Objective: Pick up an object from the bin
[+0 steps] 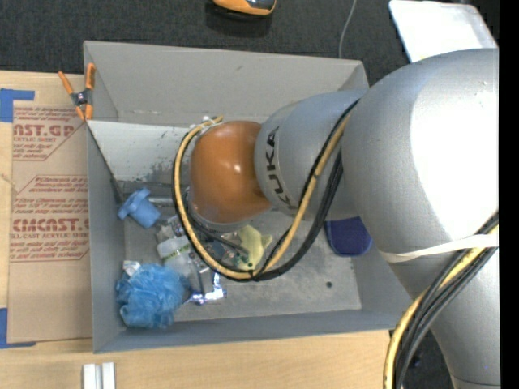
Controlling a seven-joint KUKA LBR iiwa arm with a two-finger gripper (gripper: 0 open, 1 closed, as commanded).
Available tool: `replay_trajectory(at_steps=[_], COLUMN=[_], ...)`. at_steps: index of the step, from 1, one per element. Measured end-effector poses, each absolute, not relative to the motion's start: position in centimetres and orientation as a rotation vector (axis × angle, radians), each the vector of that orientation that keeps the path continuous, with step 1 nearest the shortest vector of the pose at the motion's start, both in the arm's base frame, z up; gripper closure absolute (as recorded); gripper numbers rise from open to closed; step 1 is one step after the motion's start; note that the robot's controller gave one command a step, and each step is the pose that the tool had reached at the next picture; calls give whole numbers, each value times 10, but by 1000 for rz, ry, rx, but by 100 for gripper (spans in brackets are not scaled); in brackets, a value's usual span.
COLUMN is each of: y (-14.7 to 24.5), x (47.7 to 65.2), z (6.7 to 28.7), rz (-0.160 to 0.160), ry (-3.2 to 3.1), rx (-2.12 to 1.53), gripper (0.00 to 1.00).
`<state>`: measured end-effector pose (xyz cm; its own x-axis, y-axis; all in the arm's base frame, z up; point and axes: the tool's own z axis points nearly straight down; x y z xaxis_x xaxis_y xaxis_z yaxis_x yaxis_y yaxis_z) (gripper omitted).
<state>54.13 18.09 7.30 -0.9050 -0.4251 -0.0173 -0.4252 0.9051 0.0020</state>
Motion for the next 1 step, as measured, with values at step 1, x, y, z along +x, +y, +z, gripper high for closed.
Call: replay_trajectory(at_steps=[1], y=[181], x=[541], z=[73], rz=[9], ry=[3050], rx=[-680], gripper=[100])
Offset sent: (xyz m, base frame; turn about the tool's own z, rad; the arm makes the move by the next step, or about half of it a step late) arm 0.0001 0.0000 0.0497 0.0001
